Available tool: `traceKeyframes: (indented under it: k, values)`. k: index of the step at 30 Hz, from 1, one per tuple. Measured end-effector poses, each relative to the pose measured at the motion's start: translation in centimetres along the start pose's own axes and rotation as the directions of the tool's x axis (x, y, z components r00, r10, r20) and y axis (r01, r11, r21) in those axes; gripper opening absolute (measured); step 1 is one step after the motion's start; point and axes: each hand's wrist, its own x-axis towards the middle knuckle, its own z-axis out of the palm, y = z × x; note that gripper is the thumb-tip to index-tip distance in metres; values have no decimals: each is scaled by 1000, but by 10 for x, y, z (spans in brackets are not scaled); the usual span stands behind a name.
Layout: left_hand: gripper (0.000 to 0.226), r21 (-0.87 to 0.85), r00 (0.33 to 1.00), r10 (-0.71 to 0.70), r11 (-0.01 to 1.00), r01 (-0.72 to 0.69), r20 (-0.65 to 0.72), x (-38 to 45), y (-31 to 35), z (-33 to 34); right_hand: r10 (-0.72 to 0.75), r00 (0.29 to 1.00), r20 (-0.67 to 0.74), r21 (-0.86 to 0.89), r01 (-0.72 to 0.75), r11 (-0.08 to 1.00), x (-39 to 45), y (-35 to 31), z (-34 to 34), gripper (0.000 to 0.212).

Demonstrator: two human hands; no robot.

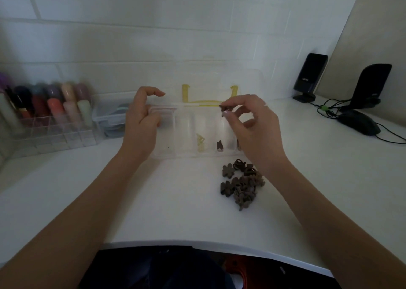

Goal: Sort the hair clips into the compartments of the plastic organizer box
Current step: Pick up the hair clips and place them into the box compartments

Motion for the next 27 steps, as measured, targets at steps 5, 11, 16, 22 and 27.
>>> traceKeyframes:
  k: [5,11,16,22,27]
  values:
    - [44,2,1000,2,1000,-2,13,1,-1,1,37,999,4,-75,-36,997,1,8,-3,14]
    - [44,-4,1000,1,1000,-1,2,2,-3,1,-87,986,140,-411,138,901,-2,21,0,5]
    - [43,16,999,-34,999,35,-30,3,-4,1,-41,964,262,-353,136,926,-2,13,-6,10]
    - [41,16,995,-80,997,81,-57,3,0,0,118,798,591,-536,280,796,-1,-6,-17,43]
    - [40,23,995,-86,996,87,-56,3,-1,0,221,721,656,-605,328,726,-3,-2,-15,41]
